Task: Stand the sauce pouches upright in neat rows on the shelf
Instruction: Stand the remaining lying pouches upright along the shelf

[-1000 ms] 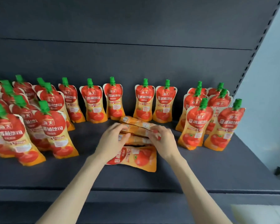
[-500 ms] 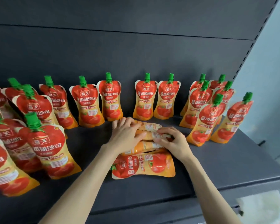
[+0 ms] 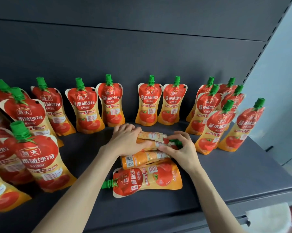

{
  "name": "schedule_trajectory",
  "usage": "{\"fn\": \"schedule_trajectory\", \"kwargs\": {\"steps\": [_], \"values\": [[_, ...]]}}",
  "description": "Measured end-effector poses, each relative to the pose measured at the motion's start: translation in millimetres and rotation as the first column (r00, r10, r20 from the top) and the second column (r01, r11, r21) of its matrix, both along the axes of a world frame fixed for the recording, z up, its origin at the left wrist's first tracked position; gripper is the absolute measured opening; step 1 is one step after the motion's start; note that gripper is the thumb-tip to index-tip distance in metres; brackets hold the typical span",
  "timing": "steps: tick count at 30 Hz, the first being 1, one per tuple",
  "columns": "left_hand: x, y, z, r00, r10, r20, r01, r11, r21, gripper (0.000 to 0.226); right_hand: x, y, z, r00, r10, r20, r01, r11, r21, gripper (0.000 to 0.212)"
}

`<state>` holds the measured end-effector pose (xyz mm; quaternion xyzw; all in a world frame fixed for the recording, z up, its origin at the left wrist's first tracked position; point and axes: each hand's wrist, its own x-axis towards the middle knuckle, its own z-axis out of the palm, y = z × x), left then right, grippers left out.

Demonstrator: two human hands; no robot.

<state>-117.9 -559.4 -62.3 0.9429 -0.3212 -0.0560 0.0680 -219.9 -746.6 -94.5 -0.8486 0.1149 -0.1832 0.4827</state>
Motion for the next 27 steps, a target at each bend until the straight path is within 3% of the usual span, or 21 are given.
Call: {"fn": "schedule_trajectory", "kwargs": {"steps": [4, 8, 11, 15, 20, 25, 27], "values": [[10, 1, 10, 0.994, 0.032, -0.108, -0.028, 0.999, 0.043, 0.059, 0, 2, 1, 0.999, -0.037, -0.022, 0.038, 0.999, 0.035, 0.056], [15, 4, 8, 0.985, 0.102, -0.142, -0.109, 0.993, -0.038, 0.079, 1, 2, 6, 0.999, -0.031, -0.01, 0.032, 0.994, 0.102, 0.059], [16, 7, 6, 0.986, 0.116, -0.115, -0.126, 0.989, -0.079, 0.082, 3, 3, 11, 1.0, -0.009, 0.024, 0.007, 0.996, 0.093, 0.057], [22, 15, 7, 0.973, 0.096, -0.21, -0.121, 0.987, -0.109, 0.088, 6, 6, 23, 0.989, 0.033, 0.143, -0.046, 0.995, 0.087, 0.055], [17, 22, 8, 0.97, 0.058, -0.238, -0.144, 0.921, -0.362, 0.055, 14, 16, 36, 0.969, 0.054, 0.243, -0.104, 0.974, 0.201, 0.061], [10, 28, 1, 0.972, 0.074, -0.224, -0.187, 0.82, -0.54, 0.058, 19, 25, 48, 0.97, 0.11, 0.216, -0.178, 0.928, 0.326, 0.087], [8, 29, -3, 0.971, 0.094, -0.22, -0.211, 0.769, -0.603, 0.059, 22, 28, 53, 0.964, 0.141, 0.225, -0.218, 0.902, 0.374, 0.087]]}}
